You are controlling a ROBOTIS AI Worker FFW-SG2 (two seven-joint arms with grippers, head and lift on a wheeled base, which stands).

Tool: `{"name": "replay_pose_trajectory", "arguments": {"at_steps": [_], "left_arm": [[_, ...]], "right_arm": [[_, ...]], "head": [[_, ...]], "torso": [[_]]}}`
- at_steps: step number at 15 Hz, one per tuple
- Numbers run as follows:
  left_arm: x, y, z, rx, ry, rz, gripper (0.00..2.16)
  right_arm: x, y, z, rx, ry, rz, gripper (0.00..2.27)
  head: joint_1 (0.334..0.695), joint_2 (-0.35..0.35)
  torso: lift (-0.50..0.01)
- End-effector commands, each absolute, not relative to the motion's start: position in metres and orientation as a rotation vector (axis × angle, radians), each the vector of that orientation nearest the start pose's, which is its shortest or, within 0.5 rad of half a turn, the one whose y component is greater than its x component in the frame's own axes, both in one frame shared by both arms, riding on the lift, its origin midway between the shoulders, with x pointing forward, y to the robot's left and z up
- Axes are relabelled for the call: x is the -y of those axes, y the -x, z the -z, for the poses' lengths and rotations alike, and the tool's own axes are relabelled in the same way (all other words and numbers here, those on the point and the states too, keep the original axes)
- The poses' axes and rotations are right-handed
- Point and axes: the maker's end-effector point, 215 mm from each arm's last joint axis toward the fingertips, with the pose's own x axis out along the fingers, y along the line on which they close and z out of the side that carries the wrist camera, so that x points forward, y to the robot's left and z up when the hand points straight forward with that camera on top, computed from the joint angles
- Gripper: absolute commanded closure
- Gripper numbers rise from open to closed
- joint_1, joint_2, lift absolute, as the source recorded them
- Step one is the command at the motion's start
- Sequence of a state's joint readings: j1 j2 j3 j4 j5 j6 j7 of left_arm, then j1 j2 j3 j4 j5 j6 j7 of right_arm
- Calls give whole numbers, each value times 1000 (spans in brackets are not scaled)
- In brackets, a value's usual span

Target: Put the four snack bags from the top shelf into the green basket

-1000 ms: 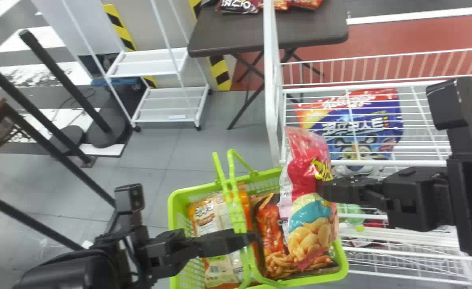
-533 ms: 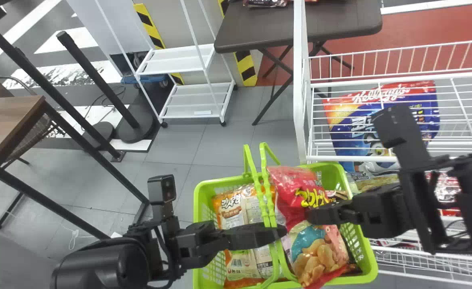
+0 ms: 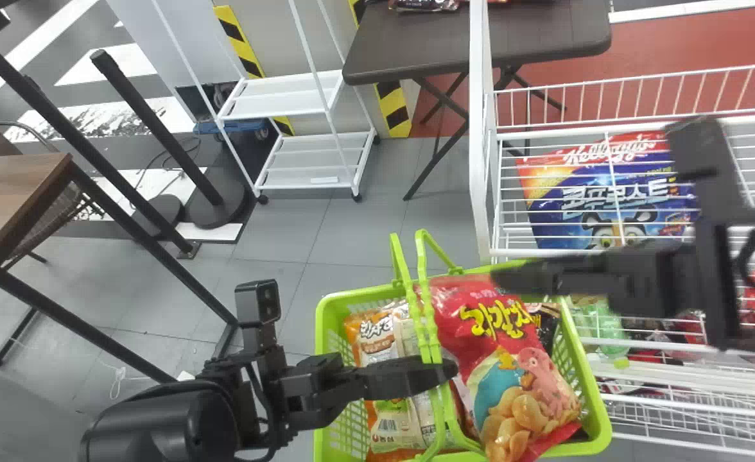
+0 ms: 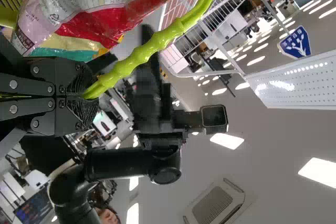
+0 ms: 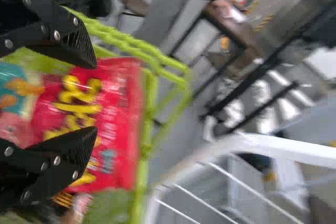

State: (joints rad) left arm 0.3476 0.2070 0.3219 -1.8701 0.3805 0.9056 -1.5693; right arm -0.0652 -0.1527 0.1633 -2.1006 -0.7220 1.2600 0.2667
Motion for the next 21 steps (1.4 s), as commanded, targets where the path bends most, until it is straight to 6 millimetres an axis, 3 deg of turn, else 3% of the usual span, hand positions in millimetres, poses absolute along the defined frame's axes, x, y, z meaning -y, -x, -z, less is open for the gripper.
{"name": "replay_pose_trajectory", "arguments": {"at_steps": [1, 2, 4, 6, 7, 11, 21], "left_arm": [[-175, -284, 371, -523, 811, 1277, 2148], [-176, -283, 371, -521, 811, 1275, 2148], [-177, -281, 372, -525, 817, 1272, 2148], [-174, -280, 372, -525, 815, 1279, 2148], [-173, -279, 370, -525, 806, 1285, 2148], [-174, -266, 370, -542, 793, 1283, 2148], [-170, -246, 366, -557, 775, 1291, 2148]], "right_arm": [[54, -502, 290, -404, -242, -692, 43], [85, -521, 290, -348, -161, -599, 43], [133, -543, 317, -290, -44, -443, 43], [156, -551, 346, -251, 19, -372, 43], [166, -552, 359, -245, 42, -339, 43], [185, -536, 388, -159, 54, -309, 43], [196, -514, 403, -147, 39, -286, 49]], "head": [[695, 303], [695, 268], [695, 179], [695, 73], [695, 52], [695, -2], [695, -33]], "torso": [[-3], [-3], [-3], [-3], [-3], [-3], [-3]]}}
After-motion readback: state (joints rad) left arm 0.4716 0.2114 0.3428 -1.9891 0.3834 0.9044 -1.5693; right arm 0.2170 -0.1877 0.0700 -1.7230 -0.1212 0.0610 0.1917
